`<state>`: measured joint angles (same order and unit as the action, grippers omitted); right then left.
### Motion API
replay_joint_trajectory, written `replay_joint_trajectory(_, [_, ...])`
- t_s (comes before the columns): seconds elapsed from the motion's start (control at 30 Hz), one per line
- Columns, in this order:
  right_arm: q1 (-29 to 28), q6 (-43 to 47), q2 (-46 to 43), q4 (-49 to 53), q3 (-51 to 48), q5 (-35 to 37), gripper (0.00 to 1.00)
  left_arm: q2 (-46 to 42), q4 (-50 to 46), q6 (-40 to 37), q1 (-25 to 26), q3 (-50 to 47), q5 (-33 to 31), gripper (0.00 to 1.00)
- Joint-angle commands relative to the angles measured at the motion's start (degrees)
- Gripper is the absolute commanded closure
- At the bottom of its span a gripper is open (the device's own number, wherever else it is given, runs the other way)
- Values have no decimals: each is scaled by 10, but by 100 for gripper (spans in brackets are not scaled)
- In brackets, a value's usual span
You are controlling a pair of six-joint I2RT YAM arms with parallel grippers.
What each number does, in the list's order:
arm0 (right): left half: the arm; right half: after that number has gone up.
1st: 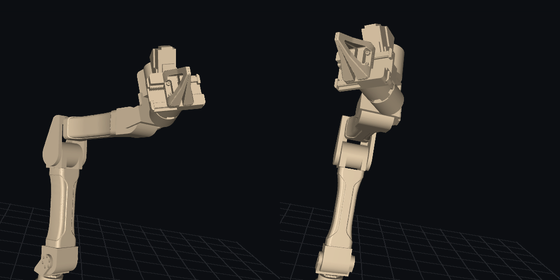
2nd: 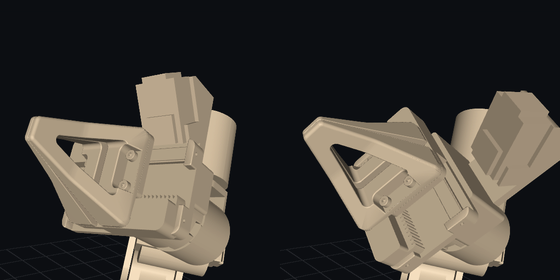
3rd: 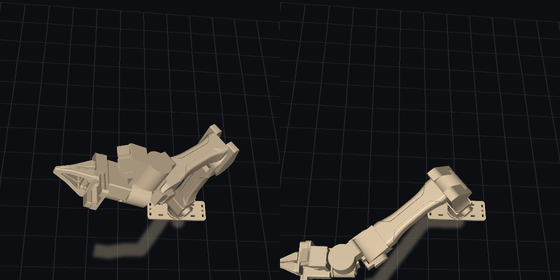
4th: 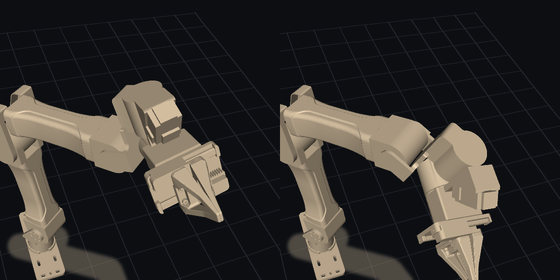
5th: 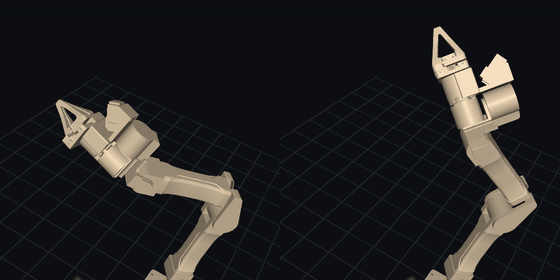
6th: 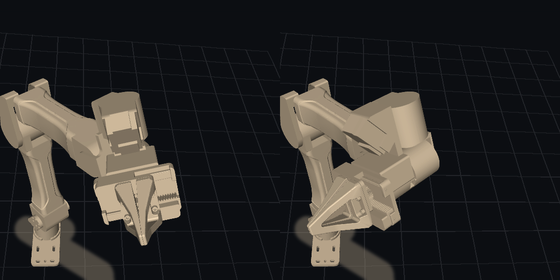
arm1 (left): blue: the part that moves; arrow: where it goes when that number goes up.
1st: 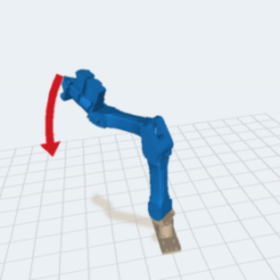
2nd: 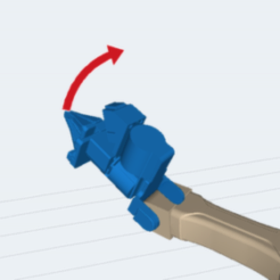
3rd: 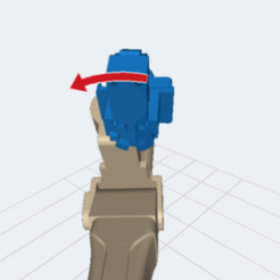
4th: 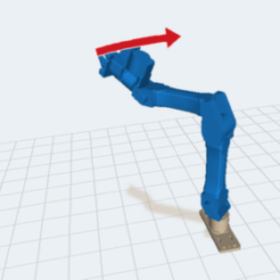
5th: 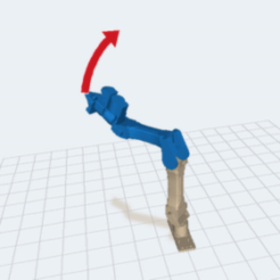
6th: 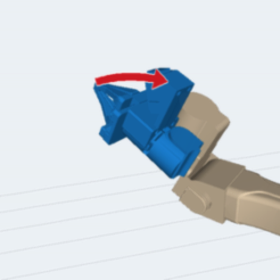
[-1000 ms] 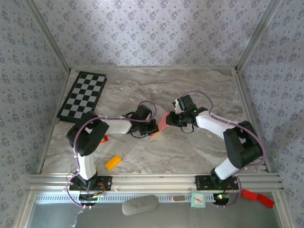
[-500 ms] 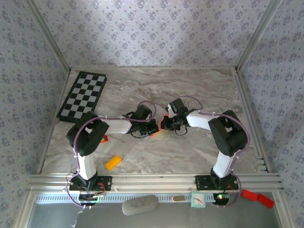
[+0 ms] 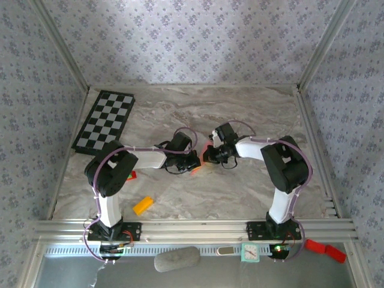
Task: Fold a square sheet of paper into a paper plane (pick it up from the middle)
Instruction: Fold the wing for the fifth time at the center of the table.
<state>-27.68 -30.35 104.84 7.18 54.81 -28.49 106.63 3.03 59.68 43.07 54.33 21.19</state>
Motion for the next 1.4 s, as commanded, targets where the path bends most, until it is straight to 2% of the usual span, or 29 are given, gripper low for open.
replay_joint_trajectory(0.0, [37, 19, 24, 17, 13, 33, 92, 30, -99, 4, -4, -28, -30, 100])
replay_joint_trajectory(0.27, [82, 17, 29, 0, 36, 2, 91, 30, -97, 2, -4, -31, -26, 100])
replay_joint_trajectory(0.6, [30, 23, -34, 1, 26, -7, 91, 32, -101, -6, -4, -16, -24, 100])
replay_joint_trajectory(0.73, [6, 27, -2, 15, 46, -3, 91, 34, -101, -7, -4, -14, -23, 100])
replay_joint_trajectory(0.97, [0, 23, 54, 17, 80, 5, 92, 33, -101, -6, -4, -16, -21, 100])
replay_joint_trajectory(1.37, [56, 17, 116, 2, 145, 27, 92, 35, -112, -8, -4, -20, -21, 100])
